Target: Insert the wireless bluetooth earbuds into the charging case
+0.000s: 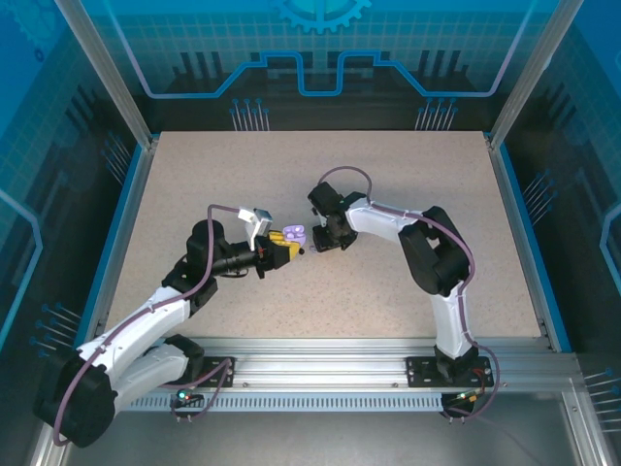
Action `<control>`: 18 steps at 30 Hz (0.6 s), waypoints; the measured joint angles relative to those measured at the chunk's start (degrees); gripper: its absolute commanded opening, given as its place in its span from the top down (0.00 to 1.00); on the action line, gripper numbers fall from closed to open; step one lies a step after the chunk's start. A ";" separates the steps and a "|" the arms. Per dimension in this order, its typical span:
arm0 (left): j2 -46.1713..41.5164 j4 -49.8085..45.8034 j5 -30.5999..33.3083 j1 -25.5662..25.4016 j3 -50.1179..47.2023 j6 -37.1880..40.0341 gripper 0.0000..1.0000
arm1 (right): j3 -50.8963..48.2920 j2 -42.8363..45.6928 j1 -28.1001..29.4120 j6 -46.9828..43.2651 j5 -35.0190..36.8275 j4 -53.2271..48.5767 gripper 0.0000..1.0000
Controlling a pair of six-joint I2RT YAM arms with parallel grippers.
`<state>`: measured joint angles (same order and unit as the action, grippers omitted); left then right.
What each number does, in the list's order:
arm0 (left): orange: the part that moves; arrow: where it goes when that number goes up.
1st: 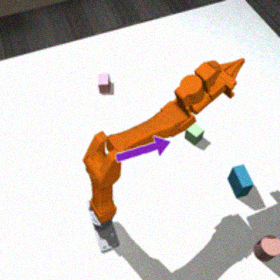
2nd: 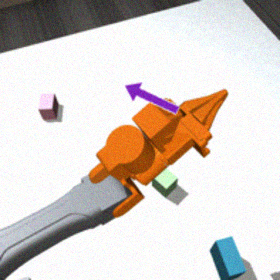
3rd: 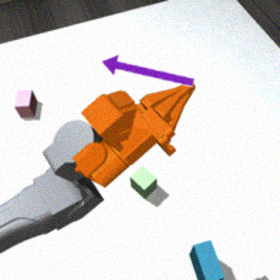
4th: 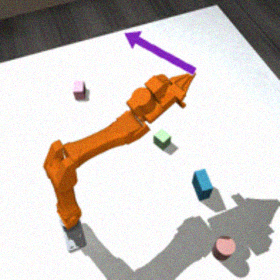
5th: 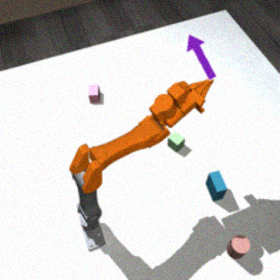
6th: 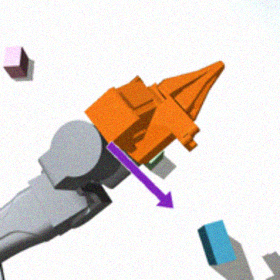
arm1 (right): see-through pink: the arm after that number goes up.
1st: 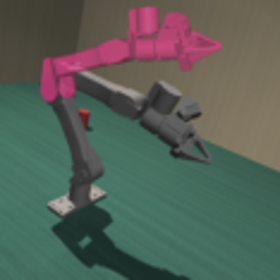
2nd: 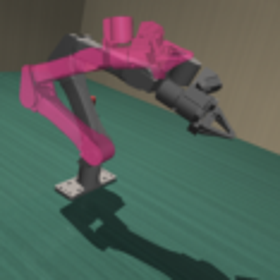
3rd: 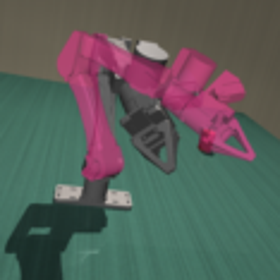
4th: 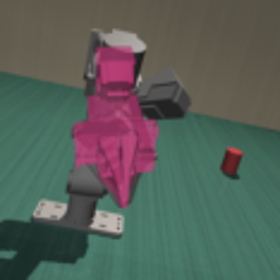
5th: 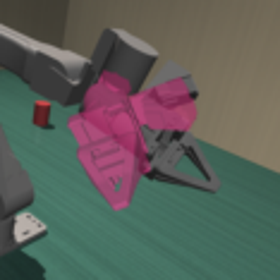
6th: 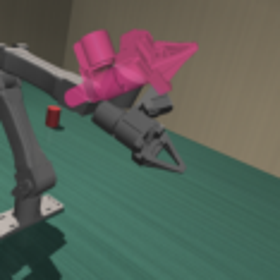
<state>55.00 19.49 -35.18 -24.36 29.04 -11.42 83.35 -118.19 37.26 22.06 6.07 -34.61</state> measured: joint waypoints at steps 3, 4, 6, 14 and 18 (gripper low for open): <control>0.00 0.00 0.00 0.00 0.00 0.00 0.94 | -2.08 1.97 -0.59 -0.04 -0.74 0.22 0.59; 0.00 0.00 0.00 0.00 0.00 0.00 0.94 | -2.82 2.82 -0.83 -0.07 -1.25 0.59 0.60; 0.00 0.00 0.00 0.00 0.00 0.00 0.94 | -4.09 4.63 -1.14 -0.15 -2.54 1.33 0.60; -0.57 -0.17 0.02 0.04 0.00 0.00 0.94 | -5.38 8.00 -1.31 -2.82 -9.38 4.59 0.65; -1.25 -0.31 0.04 0.11 0.00 0.00 0.94 | -5.25 7.87 -1.27 -4.44 -11.80 4.66 0.65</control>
<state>53.76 19.18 -35.14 -24.25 29.04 -11.42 78.11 -110.32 35.99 17.63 -5.74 -29.95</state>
